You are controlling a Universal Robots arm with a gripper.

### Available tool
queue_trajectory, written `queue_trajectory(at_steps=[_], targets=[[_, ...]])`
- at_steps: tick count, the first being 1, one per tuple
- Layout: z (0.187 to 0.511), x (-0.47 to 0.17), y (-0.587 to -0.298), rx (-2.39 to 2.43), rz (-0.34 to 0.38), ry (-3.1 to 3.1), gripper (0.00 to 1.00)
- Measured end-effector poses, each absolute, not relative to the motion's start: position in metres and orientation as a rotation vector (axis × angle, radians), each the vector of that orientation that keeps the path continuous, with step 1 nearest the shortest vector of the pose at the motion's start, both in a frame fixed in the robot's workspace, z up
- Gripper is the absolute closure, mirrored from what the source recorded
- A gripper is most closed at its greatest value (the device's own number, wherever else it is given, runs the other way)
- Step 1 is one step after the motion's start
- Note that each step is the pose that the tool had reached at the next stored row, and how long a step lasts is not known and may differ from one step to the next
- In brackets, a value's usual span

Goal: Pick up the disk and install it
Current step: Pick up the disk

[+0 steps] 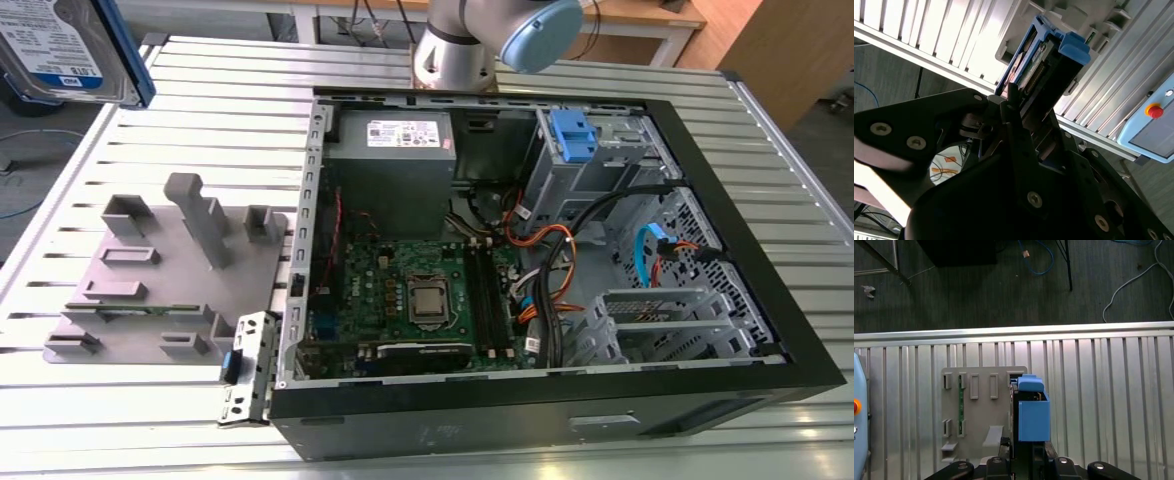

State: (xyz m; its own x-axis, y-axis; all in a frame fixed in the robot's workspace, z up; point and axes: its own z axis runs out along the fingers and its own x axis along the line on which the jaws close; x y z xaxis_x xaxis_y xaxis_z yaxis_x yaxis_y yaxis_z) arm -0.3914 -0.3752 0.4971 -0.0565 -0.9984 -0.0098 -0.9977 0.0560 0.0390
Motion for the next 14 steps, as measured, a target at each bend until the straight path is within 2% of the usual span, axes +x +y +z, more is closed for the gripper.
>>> queue_trajectory(at_steps=[14], targets=[[0.5001, -0.3914, -0.3752, 2.144, -0.055, -2.268, 0.65]])
